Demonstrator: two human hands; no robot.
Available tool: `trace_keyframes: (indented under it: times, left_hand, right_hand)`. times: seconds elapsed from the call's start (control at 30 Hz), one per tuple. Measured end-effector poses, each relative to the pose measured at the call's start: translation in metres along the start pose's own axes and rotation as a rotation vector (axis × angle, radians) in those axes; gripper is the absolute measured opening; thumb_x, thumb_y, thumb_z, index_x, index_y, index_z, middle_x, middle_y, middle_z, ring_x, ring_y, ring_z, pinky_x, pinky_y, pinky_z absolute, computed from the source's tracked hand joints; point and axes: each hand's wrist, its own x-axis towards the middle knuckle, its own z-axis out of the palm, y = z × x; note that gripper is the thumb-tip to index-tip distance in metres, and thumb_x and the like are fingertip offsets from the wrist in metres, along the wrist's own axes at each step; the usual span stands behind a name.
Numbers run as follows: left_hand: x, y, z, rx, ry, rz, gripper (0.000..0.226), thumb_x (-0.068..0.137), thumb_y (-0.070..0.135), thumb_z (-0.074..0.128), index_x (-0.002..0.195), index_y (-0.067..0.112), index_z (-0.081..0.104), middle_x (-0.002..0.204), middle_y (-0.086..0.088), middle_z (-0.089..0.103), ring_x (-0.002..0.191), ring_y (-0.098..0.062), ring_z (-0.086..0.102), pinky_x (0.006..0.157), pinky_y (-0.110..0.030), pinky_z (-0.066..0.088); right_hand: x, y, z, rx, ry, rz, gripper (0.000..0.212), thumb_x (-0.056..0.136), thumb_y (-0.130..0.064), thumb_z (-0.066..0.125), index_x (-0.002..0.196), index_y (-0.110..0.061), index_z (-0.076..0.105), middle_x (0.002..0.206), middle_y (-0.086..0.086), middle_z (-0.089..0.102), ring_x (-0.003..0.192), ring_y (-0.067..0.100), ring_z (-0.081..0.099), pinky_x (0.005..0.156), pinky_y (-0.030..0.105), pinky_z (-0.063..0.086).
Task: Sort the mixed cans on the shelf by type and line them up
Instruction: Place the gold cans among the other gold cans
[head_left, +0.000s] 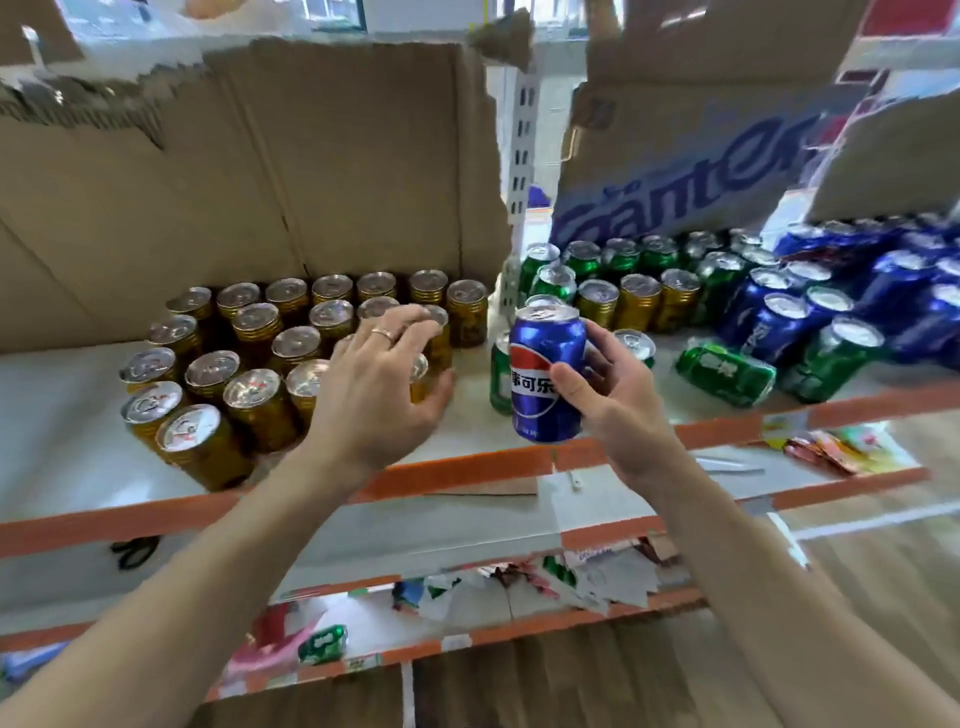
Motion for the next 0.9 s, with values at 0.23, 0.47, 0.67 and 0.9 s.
trace_keyframes:
  times: [0.23, 0.47, 0.67, 0.9]
  left_hand:
    - [0.032, 0.138, 0.057, -0.056, -0.142, 0.146, 0.058, 0.086, 0.05, 0.051, 0.133, 0.016, 0.057, 0.141, -0.004, 0.053, 0.128, -0.028, 0.05, 0.1, -0.048, 0.046]
    - [0.051, 0.26, 0.11, -0.097, -0.237, 0.274, 0.064, 0.084, 0.055, 0.043, 0.136, 0.02, 0.055, 0.142, -0.001, 0.052, 0.128, -0.025, 0.048, 0.105, -0.044, 0.042]
    - [0.069, 0.345, 0.141, -0.106, -0.288, 0.346, 0.058, 0.087, 0.054, 0.046, 0.132, 0.018, 0.058, 0.135, -0.001, 0.056, 0.122, -0.024, 0.053, 0.097, -0.042, 0.045]
    - [0.102, 0.397, 0.179, -0.149, -0.315, 0.43, 0.055, 0.086, 0.051, 0.052, 0.127, 0.015, 0.06, 0.128, -0.001, 0.058, 0.114, -0.024, 0.056, 0.091, -0.043, 0.049]
  right_hand:
    - [-0.044, -0.019, -0.15, -0.072, 0.206, -0.076, 0.058, 0.082, -0.011, 0.072, 0.136, -0.017, 0.049, 0.115, -0.001, 0.066, 0.105, 0.009, 0.065, 0.099, 0.033, 0.051]
    - [-0.09, -0.017, -0.287, -0.096, 0.416, -0.1, 0.052, 0.075, -0.026, 0.079, 0.12, -0.032, 0.055, 0.111, -0.004, 0.069, 0.105, 0.016, 0.066, 0.093, 0.034, 0.053]
    - [-0.114, -0.013, -0.373, -0.169, 0.547, -0.105, 0.055, 0.078, -0.02, 0.078, 0.126, -0.032, 0.052, 0.118, -0.001, 0.067, 0.11, 0.019, 0.064, 0.096, 0.039, 0.052]
    - [-0.12, -0.005, -0.43, -0.211, 0.644, -0.097, 0.056, 0.085, -0.008, 0.074, 0.133, -0.025, 0.051, 0.116, -0.005, 0.068, 0.108, 0.013, 0.064, 0.093, 0.033, 0.054]
